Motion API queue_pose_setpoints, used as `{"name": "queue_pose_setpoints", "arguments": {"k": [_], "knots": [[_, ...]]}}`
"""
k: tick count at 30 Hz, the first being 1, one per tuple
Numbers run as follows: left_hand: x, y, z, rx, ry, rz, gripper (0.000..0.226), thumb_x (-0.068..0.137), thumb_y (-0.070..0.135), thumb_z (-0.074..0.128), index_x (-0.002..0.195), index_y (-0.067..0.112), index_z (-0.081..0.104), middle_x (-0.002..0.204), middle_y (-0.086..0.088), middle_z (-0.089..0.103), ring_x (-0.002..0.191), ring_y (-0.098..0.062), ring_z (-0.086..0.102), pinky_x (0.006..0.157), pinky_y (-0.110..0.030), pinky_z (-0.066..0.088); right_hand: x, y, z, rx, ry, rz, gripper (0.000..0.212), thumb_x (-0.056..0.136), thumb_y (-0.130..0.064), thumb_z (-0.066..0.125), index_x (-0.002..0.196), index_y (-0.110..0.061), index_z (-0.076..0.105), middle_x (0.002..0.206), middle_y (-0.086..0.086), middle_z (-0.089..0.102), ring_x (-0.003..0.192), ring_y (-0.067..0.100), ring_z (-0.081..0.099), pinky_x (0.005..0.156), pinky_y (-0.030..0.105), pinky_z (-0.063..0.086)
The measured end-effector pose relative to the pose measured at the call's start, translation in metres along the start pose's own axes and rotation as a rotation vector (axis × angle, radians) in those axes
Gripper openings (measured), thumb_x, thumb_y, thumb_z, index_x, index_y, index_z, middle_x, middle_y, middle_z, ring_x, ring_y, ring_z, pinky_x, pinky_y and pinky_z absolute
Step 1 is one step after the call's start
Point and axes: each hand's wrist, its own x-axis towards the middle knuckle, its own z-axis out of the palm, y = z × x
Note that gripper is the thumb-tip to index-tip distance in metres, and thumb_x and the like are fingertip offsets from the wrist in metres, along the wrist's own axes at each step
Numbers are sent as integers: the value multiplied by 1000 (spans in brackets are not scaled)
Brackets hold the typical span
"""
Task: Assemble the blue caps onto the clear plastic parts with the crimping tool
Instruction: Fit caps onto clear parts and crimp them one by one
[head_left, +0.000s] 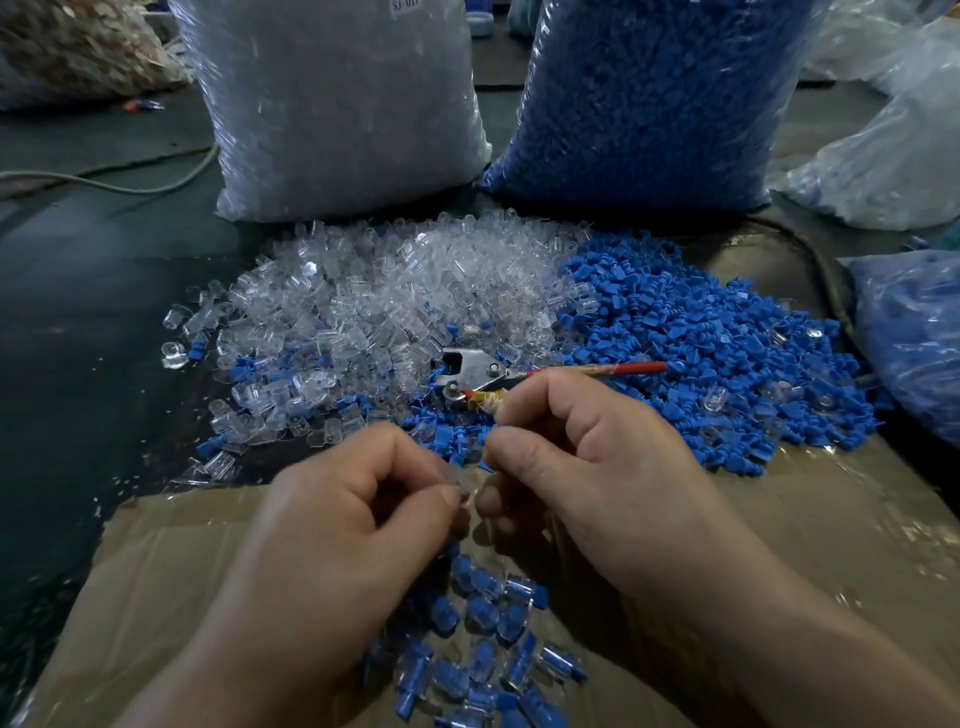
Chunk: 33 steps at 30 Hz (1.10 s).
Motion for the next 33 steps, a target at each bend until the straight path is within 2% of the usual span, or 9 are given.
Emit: {"name": "queue_pose_setpoints", "arguments": {"k": [3, 7, 10, 13, 18, 20, 25, 29, 33], "knots": [[-3, 6, -1, 130, -47, 81, 23, 69, 53, 61, 77, 32, 66, 74, 9, 72, 61, -13, 66, 52, -28, 52, -1, -3, -2, 0, 20, -10, 12, 94, -23, 62, 86, -31, 61, 74, 3, 72, 66, 21, 71, 61, 41, 62], [-2, 9, -1, 14, -13, 10, 17, 79, 46, 79, 79, 32, 69, 72, 5, 74, 63, -13, 70, 56, -31, 58, -3, -1, 0, -115, 5, -31, 10, 95, -26, 61, 90, -35, 60, 75, -3, 73, 68, 15, 71, 64, 45, 61], [0, 9, -3, -132, 52, -83, 35, 68, 60, 68, 79, 26, 69, 66, -2, 73, 56, -12, 68, 49, -24, 54, -6, -1, 1, -279, 16, -206, 3, 95, -33, 58, 94, -36, 59, 82, -9, 70, 74, 11, 69, 64, 39, 60], [2, 4, -4, -118, 55, -91, 42, 71, 64, 65, 85, 25, 68, 59, -3, 64, 50, -16, 57, 47, -36, 48, -7, -2, 5, -545, 50, -435, 5, 94, -34, 54, 97, -33, 58, 88, -16, 62, 84, 6, 61, 69, 30, 52], [2, 1, -2, -64, 43, -62, 42, 70, 64, 57, 86, 28, 69, 55, 3, 59, 47, -11, 51, 45, -32, 46, -4, -1, 9, -673, 39, -539, 15, 96, -32, 49, 101, -24, 61, 95, -14, 60, 87, 6, 58, 72, 33, 51], [2, 0, -2, -87, 61, -74, 41, 69, 64, 58, 84, 27, 68, 56, 0, 61, 48, -15, 54, 46, -38, 48, -5, -1, 10, -648, 73, -572, 14, 97, -29, 50, 99, -21, 61, 93, -12, 60, 85, 8, 59, 69, 35, 51], [0, 4, -2, 34, 59, 19, 36, 71, 60, 54, 83, 29, 67, 53, 6, 60, 43, 1, 48, 40, -14, 40, -7, -1, 12, -657, 128, -588, 15, 97, -29, 51, 100, -19, 62, 94, -10, 61, 83, 13, 61, 66, 39, 52], [-2, 5, 2, 93, -2, 84, 28, 77, 57, 53, 83, 31, 65, 58, 7, 60, 49, -2, 51, 44, -13, 39, -7, -4, 12, -757, 103, -561, 22, 97, -32, 47, 97, -18, 65, 90, -7, 61, 79, 15, 59, 62, 39, 51], [0, 3, 2, -27, 2, 40, 30, 74, 58, 56, 82, 30, 66, 53, 9, 55, 48, 0, 46, 46, -17, 39, -8, -6, 11, -770, 88, -571, 22, 97, -28, 48, 101, -16, 66, 93, -4, 63, 82, 17, 60, 63, 41, 51]]}}
